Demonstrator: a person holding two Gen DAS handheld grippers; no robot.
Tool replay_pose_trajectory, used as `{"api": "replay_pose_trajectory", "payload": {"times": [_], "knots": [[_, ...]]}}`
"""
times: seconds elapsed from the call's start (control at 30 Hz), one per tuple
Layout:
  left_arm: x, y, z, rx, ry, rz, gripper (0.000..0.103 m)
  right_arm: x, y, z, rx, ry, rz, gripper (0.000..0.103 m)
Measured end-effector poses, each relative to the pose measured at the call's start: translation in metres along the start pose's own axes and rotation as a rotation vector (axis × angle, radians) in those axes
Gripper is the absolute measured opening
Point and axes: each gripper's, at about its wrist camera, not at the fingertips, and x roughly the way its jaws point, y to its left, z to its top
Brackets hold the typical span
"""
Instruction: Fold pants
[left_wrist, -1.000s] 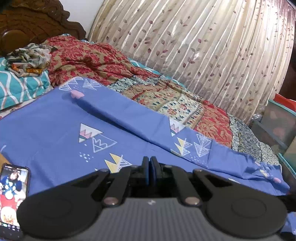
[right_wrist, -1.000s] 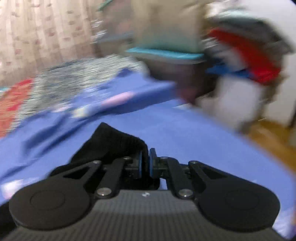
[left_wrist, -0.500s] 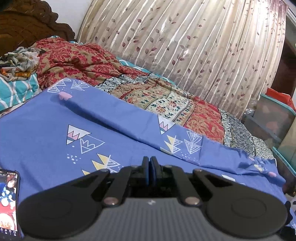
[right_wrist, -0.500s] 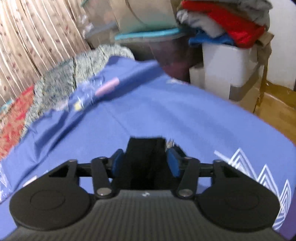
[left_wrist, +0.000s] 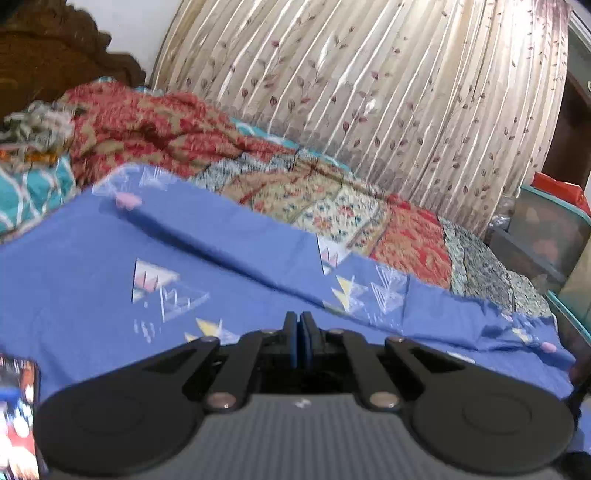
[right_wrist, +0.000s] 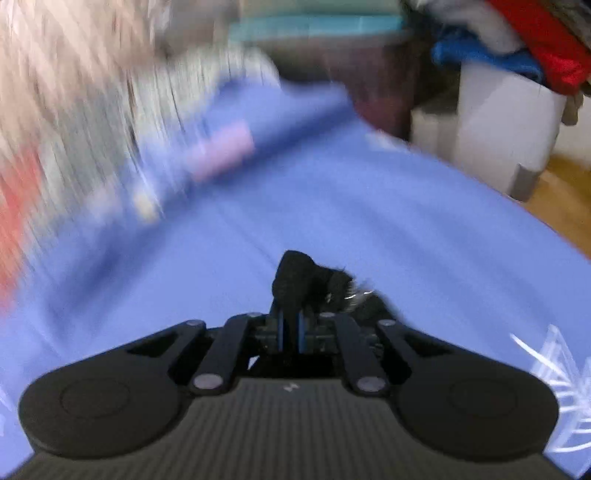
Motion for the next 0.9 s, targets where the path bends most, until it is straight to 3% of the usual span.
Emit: {"api": "replay_pose_trajectory", "payload": {"times": [0.13,0.27,0.37,0.53,0.63,0.67,0.7,0.8,0.9], "knots": [[-0.013,-0.008,0.014,-0.023,-0.075,-0.041,0.003,-0.056,-0.013,0.038,0.191,-0.147,0.179,0.009],[-0.033,-0.012,0.006,-0.001,-0.077,-0.067,0.003,-0.105,-0.046,0.030,0.233,-0.174,0.250,0.009],[-0.056,-0.006,-0.013,0.001,-0.026,-0.072,0.003,-0.134,-0.087,-0.004,0.265,-0.167,0.263,0.009],[-0.112,0.014,-0.059,-0.005,0.071,-0.053,0.003,-0.154,-0.181,-0.080,0.335,-0.072,0.214,0.009],[-0.127,0.023,-0.097,-0.009,0.191,-0.019,0.004,-0.141,-0.223,-0.124,0.349,0.043,0.089,0.017],[-0.130,0.025,-0.109,-0.017,0.231,-0.012,0.004,-0.137,-0.233,-0.134,0.375,0.063,0.064,0.026],[-0.132,0.027,-0.122,-0.017,0.272,-0.019,0.004,-0.136,-0.242,-0.143,0.407,0.067,0.049,0.045],[-0.142,0.032,-0.140,0.011,0.346,-0.009,0.004,-0.154,-0.252,-0.150,0.518,-0.036,-0.032,0.058],[-0.162,0.051,-0.127,-0.030,0.304,-0.032,0.008,-0.182,-0.245,-0.133,0.552,-0.186,-0.094,0.057]]}}
